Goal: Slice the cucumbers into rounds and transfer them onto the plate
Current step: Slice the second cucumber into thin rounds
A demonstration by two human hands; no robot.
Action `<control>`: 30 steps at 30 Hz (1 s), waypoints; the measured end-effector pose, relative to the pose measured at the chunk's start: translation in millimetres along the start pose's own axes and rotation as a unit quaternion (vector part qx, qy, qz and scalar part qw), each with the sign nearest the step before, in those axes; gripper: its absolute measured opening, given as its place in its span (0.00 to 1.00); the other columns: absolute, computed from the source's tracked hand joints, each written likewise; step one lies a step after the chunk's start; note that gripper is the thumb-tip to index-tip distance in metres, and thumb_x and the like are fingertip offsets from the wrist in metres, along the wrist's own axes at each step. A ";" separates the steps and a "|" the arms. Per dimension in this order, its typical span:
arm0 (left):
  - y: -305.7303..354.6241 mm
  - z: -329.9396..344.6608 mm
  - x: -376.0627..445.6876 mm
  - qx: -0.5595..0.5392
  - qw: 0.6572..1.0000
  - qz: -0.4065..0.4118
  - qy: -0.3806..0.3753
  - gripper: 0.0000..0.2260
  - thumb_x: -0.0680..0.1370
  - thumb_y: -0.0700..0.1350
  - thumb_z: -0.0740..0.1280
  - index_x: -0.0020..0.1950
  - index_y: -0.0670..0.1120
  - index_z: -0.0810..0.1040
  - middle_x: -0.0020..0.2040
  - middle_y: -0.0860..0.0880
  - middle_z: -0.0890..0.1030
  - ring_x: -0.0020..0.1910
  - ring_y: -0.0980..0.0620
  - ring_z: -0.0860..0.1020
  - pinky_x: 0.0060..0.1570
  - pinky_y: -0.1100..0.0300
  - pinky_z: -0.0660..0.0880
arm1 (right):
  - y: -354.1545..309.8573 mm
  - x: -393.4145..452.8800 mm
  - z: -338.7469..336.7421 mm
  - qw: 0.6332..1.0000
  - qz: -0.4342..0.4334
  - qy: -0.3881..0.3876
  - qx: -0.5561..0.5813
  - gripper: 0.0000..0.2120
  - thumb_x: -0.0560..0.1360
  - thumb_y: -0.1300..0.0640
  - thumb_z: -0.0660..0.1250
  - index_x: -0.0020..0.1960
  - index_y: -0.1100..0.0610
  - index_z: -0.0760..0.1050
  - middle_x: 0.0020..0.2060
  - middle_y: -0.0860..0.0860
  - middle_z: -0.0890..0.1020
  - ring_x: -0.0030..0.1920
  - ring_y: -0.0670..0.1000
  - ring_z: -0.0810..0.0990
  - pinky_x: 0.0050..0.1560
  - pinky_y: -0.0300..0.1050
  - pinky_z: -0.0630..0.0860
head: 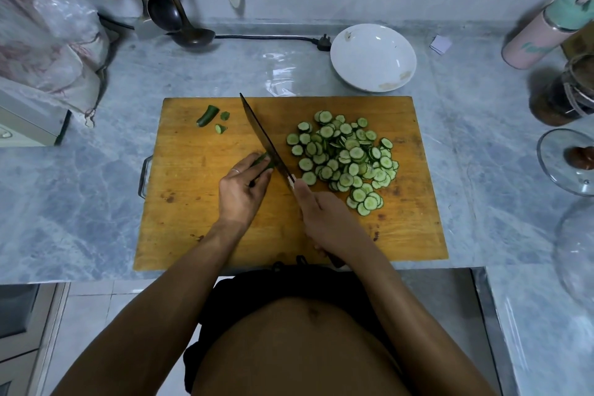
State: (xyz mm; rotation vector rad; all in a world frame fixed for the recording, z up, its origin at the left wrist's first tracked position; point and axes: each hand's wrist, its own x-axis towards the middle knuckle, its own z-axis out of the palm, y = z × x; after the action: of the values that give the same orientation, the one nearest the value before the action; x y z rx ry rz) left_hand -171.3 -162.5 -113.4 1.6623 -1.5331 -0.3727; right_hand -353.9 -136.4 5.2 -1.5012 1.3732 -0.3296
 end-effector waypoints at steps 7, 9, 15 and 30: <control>-0.9 0.6 3.8 -0.007 1.000 0.002 0.006 0.11 0.75 0.39 0.73 0.57 0.40 0.83 0.59 0.42 0.82 0.57 0.52 0.79 0.62 0.71 0.70 | -4.5 14.1 -1.0 0.997 0.035 -0.033 0.053 0.31 0.81 0.35 0.46 0.32 0.57 0.66 0.24 0.53 0.70 0.22 0.50 0.70 0.26 0.41 0.69; -1.4 0.2 3.7 -0.008 1.000 0.009 0.000 0.11 0.75 0.38 0.73 0.57 0.39 0.83 0.59 0.42 0.82 0.57 0.52 0.79 0.61 0.72 0.69 | -6.7 23.0 4.0 0.998 0.044 -0.034 0.032 0.32 0.81 0.35 0.45 0.31 0.57 0.65 0.23 0.53 0.71 0.22 0.50 0.72 0.26 0.42 0.71; -1.0 0.1 3.8 0.001 1.000 0.006 -0.008 0.10 0.75 0.38 0.72 0.56 0.40 0.84 0.59 0.42 0.82 0.57 0.49 0.81 0.60 0.72 0.70 | -3.7 34.0 24.5 0.999 0.043 0.002 0.010 0.33 0.81 0.36 0.44 0.30 0.57 0.66 0.24 0.52 0.72 0.26 0.52 0.73 0.39 0.55 0.79; 4.2 -2.9 0.1 -0.013 1.000 -0.007 -0.003 0.13 0.74 0.36 0.73 0.58 0.42 0.83 0.59 0.44 0.82 0.58 0.52 0.79 0.61 0.73 0.68 | 4.0 31.7 -4.2 0.993 0.071 0.062 0.071 0.35 0.82 0.36 0.45 0.36 0.62 0.73 0.27 0.58 0.75 0.22 0.50 0.72 0.23 0.37 0.69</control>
State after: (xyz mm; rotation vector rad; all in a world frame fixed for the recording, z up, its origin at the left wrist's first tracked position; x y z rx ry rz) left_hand -172.2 -161.2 -108.5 1.6540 -1.5149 -0.4049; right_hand -349.6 -164.8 -9.4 -1.2775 1.5134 -0.4279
